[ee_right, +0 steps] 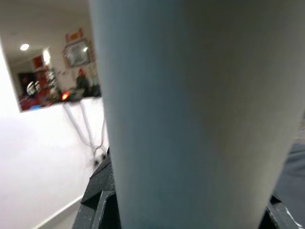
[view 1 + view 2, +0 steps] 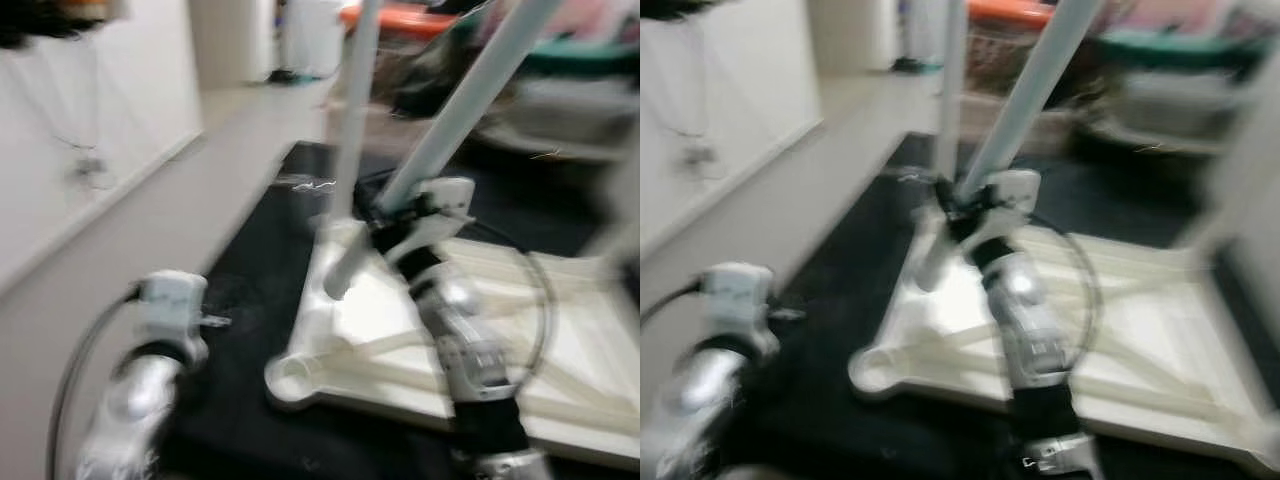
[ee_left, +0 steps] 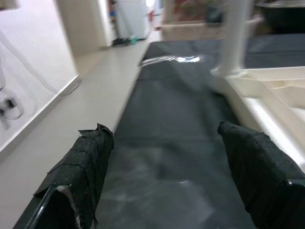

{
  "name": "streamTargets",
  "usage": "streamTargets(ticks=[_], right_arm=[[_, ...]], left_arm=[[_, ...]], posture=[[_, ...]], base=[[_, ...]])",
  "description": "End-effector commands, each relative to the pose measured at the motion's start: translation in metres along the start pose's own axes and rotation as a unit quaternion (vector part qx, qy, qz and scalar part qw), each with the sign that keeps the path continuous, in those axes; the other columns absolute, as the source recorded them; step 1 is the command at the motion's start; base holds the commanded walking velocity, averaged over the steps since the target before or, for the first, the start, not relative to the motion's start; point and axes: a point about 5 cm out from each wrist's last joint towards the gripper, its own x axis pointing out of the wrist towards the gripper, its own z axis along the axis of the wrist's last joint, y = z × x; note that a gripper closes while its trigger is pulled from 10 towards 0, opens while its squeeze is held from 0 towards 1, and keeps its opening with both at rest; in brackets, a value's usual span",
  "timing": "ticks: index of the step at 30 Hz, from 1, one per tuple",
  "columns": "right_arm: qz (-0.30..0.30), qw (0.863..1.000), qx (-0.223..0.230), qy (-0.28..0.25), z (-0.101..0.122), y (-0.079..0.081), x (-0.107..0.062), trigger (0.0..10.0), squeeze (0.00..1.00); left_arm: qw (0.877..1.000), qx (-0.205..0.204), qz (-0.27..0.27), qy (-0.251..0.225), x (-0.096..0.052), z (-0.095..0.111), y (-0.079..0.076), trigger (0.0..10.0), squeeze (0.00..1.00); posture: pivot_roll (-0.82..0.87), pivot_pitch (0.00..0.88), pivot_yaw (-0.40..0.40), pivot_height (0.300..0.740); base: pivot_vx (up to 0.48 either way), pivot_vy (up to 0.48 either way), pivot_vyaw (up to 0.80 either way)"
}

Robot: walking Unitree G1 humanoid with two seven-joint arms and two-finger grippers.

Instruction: Building children table

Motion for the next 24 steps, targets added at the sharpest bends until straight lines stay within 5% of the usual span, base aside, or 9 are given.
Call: streamTargets(ticks=[1,11,17,22,24], right_arm=[[0.023,1.0,0.014,-0.002,0.002,0.004,0.0,10.0,0.0],[0.122,0.99,0.057,0.03,0.001,0.008,-0.001,10.0,0.0],[0.232,0.967,0.079,0.067,0.02,-0.021,0.011,10.0,0.0],[0.3,0.948,0.077,0.078,0.021,-0.022,0.014,10.0,0.0],[0.327,0.936,0.074,0.108,0.012,-0.018,0.019,10.0,0.0]], left_arm=[[1.0,0.005,0.0,0.001,0.0,-0.001,-0.001,10.0,0.0],[1.0,0.004,0.007,-0.003,-0.002,0.0,-0.001,10.0,0.0],[1.0,-0.021,-0.017,0.004,-0.01,-0.001,-0.006,10.0,0.0],[0.996,-0.055,-0.068,0.015,-0.022,-0.004,-0.021,10.0,0.0],[0.996,-0.035,-0.073,0.029,-0.034,-0.009,-0.027,10.0,0.0]], posture=[[0.09,0.0,-0.07,0.74],[0.09,0.0,-0.072,0.74],[0.1,0.014,-0.077,0.74],[0.1,0.042,-0.075,0.74],[0.11,0.061,-0.076,0.74]], base=[[0.0,0.0,0.0],[0.0,0.0,0.0],[0.0,0.0,0.0],[0.0,0.0,0.0],[0.0,0.0,0.0]])
